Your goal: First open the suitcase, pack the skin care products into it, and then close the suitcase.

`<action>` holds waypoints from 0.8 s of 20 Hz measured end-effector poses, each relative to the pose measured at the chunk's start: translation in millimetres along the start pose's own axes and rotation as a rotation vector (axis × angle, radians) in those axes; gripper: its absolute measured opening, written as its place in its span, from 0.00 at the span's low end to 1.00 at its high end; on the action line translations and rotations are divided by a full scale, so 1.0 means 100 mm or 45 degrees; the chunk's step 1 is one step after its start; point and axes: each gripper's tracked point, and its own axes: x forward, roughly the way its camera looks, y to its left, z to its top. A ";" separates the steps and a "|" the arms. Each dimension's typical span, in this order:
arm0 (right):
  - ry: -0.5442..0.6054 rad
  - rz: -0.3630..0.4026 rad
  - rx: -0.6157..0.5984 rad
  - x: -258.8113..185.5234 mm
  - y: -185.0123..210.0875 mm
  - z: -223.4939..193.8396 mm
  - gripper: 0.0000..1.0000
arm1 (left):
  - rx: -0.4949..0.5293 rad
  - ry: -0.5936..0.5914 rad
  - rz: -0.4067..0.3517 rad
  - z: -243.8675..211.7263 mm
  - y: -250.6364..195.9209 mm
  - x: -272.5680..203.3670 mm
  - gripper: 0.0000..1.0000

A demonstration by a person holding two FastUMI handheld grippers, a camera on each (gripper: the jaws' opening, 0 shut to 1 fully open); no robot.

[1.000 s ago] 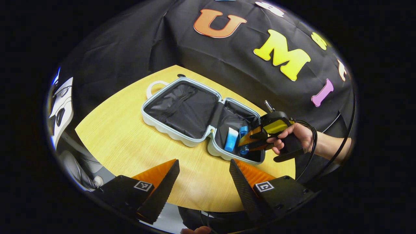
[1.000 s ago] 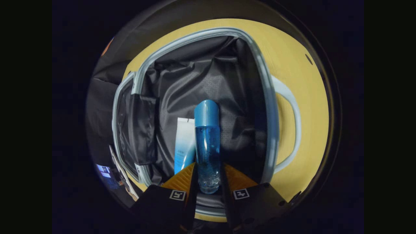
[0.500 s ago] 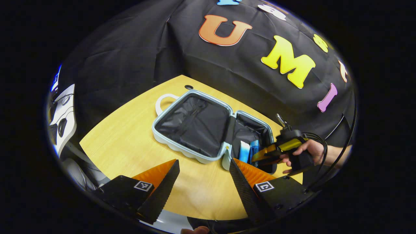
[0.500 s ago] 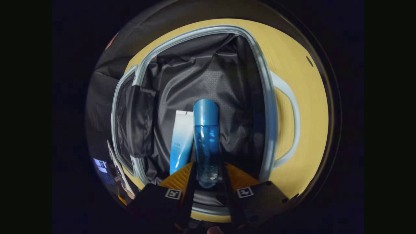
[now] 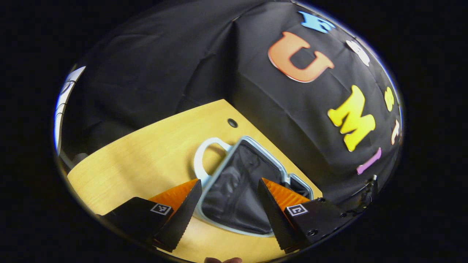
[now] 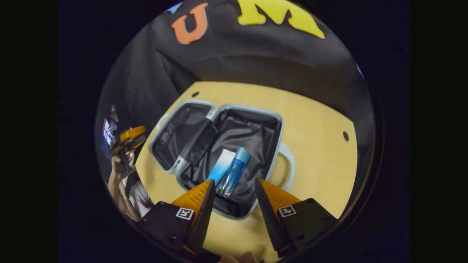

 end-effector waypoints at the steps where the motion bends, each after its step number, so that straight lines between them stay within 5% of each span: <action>1: -0.040 -0.014 -0.017 -0.15 -0.09 0.00 0.67 | -0.031 0.016 0.013 0.04 0.12 0.13 0.98; 9: -0.174 -0.150 0.089 -0.77 -0.57 -0.46 0.68 | -0.113 0.131 0.129 0.01 0.52 0.88 0.93; 13: -0.204 -0.186 0.183 -0.90 -0.73 -0.52 0.67 | -0.103 0.160 0.189 -0.05 0.52 1.02 0.66; 14: -0.214 -0.199 0.209 -0.91 -0.78 -0.52 0.67 | -0.099 0.156 0.196 -0.02 0.50 1.03 0.43; 15: -0.227 -0.209 0.234 -0.94 -0.83 -0.52 0.67 | -0.087 0.129 0.207 0.04 0.48 1.01 0.46; 16: -0.237 -0.222 0.252 -0.97 -0.89 -0.52 0.67 | -0.072 0.116 0.205 0.06 0.45 1.05 0.30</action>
